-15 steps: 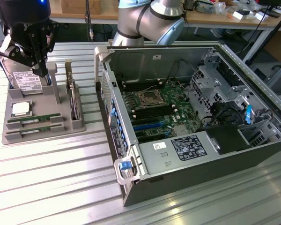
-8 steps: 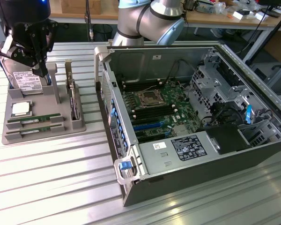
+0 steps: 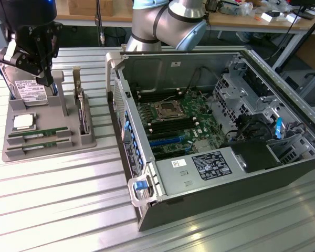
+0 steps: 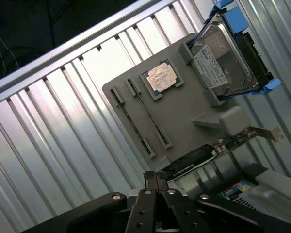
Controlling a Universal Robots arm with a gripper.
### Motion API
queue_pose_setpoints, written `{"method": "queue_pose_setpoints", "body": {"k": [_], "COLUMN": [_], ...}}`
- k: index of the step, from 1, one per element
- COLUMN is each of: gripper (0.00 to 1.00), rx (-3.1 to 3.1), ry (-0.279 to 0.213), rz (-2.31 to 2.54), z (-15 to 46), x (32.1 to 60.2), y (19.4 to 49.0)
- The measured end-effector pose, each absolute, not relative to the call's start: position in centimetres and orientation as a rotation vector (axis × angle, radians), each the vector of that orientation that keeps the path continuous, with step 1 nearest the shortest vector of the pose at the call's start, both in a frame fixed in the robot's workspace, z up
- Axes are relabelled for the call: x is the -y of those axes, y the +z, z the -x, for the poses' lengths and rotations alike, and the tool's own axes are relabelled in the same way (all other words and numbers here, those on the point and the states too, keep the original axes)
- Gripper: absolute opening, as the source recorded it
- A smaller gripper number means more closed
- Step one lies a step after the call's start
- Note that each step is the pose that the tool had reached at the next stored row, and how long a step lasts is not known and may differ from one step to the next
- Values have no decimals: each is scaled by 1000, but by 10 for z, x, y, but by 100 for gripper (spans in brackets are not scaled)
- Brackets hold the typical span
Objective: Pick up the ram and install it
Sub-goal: 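Pick up the ram and move it above insertion slot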
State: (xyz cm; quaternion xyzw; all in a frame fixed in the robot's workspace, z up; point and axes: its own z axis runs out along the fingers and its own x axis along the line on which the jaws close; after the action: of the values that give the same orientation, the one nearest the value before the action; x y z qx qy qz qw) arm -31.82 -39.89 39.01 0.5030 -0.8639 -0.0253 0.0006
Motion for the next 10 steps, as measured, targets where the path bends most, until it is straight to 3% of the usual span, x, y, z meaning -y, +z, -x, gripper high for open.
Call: {"method": "queue_pose_setpoints", "body": {"k": [10], "gripper": [11], "rx": [2649], "ry": [-79], "rz": [-1681], "z": [318], "x": [399], "y": [390]}}
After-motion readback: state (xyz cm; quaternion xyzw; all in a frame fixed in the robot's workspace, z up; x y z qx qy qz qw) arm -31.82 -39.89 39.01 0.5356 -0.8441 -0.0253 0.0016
